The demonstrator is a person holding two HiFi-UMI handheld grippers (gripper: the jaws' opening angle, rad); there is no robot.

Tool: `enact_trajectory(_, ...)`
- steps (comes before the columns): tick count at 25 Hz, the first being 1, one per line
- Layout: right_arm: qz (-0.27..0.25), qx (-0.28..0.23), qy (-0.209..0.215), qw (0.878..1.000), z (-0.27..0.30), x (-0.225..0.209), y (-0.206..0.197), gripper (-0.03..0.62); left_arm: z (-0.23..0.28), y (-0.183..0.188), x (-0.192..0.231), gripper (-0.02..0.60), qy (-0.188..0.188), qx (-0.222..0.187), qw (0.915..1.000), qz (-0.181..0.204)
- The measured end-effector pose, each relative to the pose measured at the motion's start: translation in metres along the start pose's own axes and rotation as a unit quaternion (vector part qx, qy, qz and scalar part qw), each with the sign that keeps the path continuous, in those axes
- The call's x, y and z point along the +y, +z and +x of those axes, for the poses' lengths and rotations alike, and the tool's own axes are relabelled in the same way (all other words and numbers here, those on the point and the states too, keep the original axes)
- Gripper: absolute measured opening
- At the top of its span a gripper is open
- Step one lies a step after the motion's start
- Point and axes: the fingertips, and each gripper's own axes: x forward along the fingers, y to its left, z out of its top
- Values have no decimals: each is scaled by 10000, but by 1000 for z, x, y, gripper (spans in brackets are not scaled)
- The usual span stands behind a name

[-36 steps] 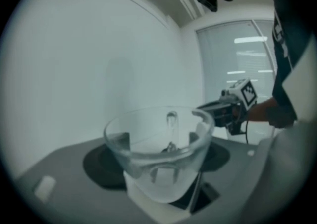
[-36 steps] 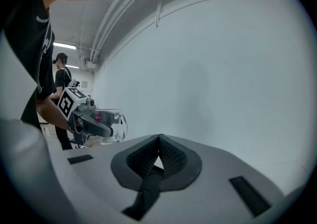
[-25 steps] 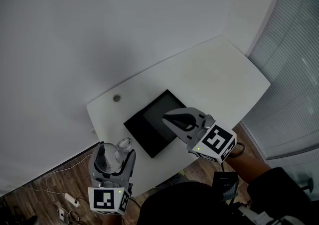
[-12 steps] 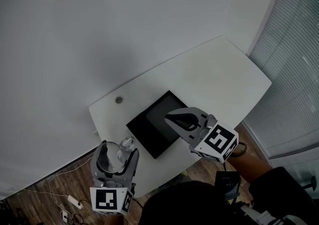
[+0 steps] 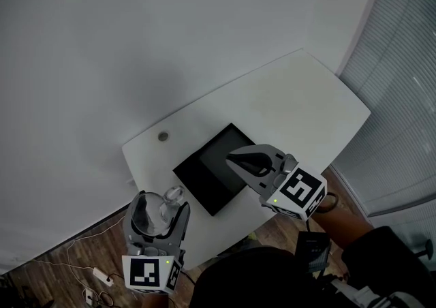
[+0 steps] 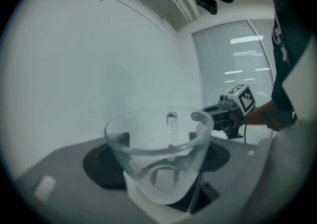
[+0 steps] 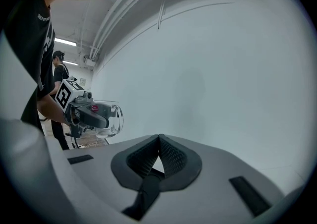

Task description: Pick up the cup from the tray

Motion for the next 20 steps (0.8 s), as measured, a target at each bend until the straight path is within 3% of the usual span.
enact_trajectory(20, 22, 34, -48, 10000, -5, 4, -1, 5, -2, 3, -7, 394, -98, -29, 9999, -8)
